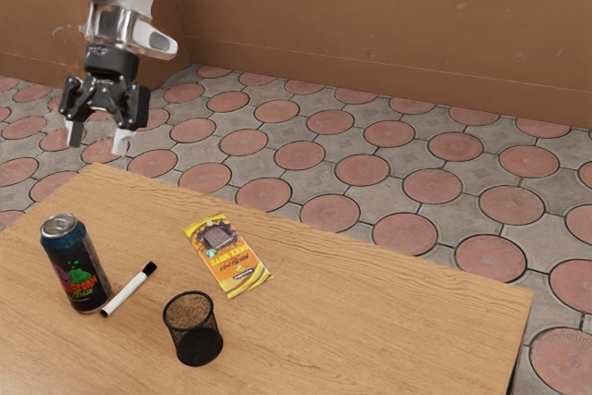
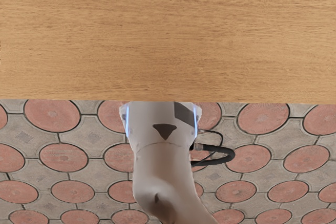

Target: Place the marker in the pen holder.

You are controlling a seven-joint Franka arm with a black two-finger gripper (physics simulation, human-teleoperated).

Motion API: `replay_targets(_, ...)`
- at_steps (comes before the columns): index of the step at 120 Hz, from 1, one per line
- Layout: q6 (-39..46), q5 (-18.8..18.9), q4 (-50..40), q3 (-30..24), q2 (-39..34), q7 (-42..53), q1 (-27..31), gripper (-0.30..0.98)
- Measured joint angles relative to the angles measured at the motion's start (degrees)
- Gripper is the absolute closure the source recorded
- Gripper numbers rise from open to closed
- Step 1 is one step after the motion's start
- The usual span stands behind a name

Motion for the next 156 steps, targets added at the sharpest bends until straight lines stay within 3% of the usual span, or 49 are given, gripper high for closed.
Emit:
replay_targets(25,21.3,0.7,-2.1,0.4,0.0,1.8,0.0,0.00)
replay_targets(56,44.3,2.7,-23.3,3.2,-1.9,3.5,-0.1,0.00)
replay_targets(87,64.5,3.5,-33.3,5.1,1.3,6.0,-0.1,0.00)
replay_targets(107,74.2,3.6,-44.4,6.6,-3.4,9.2,-0.1,0.00)
replay_targets(156,84.2,3.5,-53.1,8.3,-3.0,15.7,-0.1,0.00)
